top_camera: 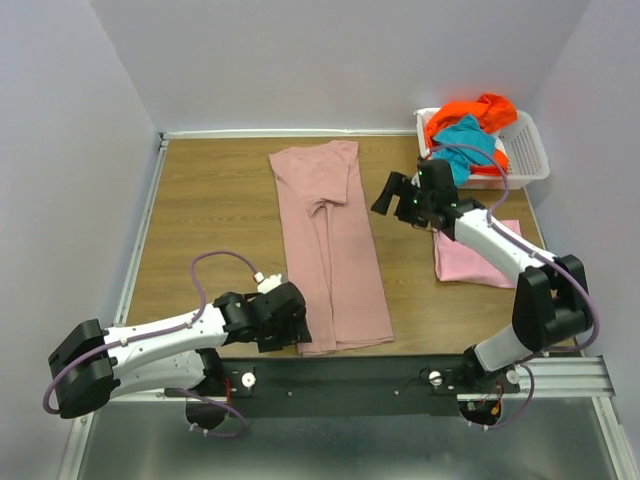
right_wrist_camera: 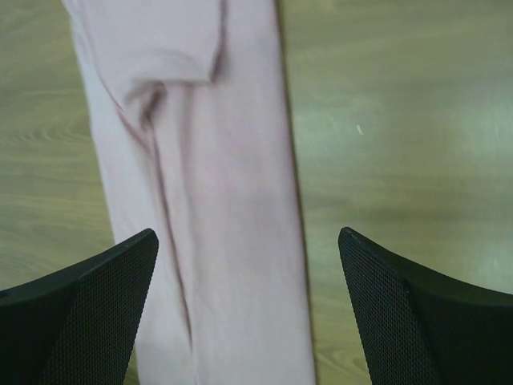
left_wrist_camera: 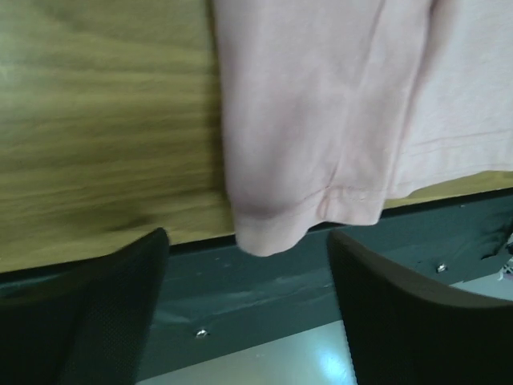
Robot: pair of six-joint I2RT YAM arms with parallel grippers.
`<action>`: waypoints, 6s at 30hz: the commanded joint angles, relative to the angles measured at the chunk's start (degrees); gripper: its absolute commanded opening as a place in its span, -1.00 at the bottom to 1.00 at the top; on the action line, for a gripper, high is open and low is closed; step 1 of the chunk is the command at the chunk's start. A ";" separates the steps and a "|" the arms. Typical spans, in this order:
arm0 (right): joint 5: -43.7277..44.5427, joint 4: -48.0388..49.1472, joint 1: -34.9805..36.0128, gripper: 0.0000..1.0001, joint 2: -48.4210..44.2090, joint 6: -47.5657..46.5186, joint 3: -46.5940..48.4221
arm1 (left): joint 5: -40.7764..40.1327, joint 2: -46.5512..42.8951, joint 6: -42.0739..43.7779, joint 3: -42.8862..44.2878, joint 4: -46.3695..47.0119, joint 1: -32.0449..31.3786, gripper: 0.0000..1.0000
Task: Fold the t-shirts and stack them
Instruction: Fold the tshirt
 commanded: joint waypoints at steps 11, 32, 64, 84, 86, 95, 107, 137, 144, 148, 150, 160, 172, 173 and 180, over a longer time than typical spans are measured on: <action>-8.00 -3.03 0.71 1.00 -18.20 4.84 -24.53 | 6.05 1.56 -2.49 -5.72 5.46 -1.30 -0.09; -7.21 -18.35 20.12 0.58 -33.16 13.19 -40.97 | 5.26 5.44 1.91 -3.43 9.77 -1.39 -1.00; 12.81 -7.36 21.63 -0.99 -23.40 8.62 -24.19 | -13.46 8.69 1.99 10.27 9.33 2.73 -1.00; 24.70 -4.98 19.61 -0.99 -1.17 1.94 1.47 | -16.71 17.30 16.14 24.25 12.50 21.98 -1.00; 23.82 -4.98 18.64 -0.99 0.76 1.85 3.05 | -17.15 18.53 16.94 25.56 12.67 23.48 -1.00; 22.68 -4.98 14.78 -0.99 7.01 0.19 7.80 | -18.12 25.99 21.15 29.61 14.95 28.57 -1.00; 18.73 -4.89 10.73 -0.98 15.89 -1.75 13.08 | -17.33 35.05 23.27 33.57 16.10 32.18 -1.00; 2.63 -4.10 9.06 1.00 10.90 -4.83 6.53 | -14.43 30.67 23.09 29.29 14.25 34.91 0.97; 3.87 -3.31 9.06 1.00 2.45 -0.79 -8.51 | -5.48 21.97 23.88 15.85 20.31 32.89 0.97; 3.78 -2.52 9.06 0.97 1.57 1.50 -12.93 | -1.60 20.47 23.18 11.08 23.74 31.48 0.97; 4.30 -2.17 9.06 0.90 1.91 2.55 -14.16 | -0.20 20.90 23.35 9.67 25.32 31.13 0.97; 2.28 0.38 9.06 0.27 5.95 3.79 -14.34 | 1.92 27.76 24.15 8.96 28.84 31.04 0.08; 0.09 1.70 9.06 -0.92 5.01 4.58 -16.61 | 3.41 31.47 24.15 8.79 29.11 29.82 -1.00; 0.00 1.70 9.06 -0.92 3.77 4.84 -17.41 | 3.50 30.76 23.80 8.35 28.85 28.68 -1.00; -7.62 1.09 9.15 -0.98 -12.73 7.30 -30.32 | 3.59 19.78 18.97 2.91 23.49 18.06 -1.00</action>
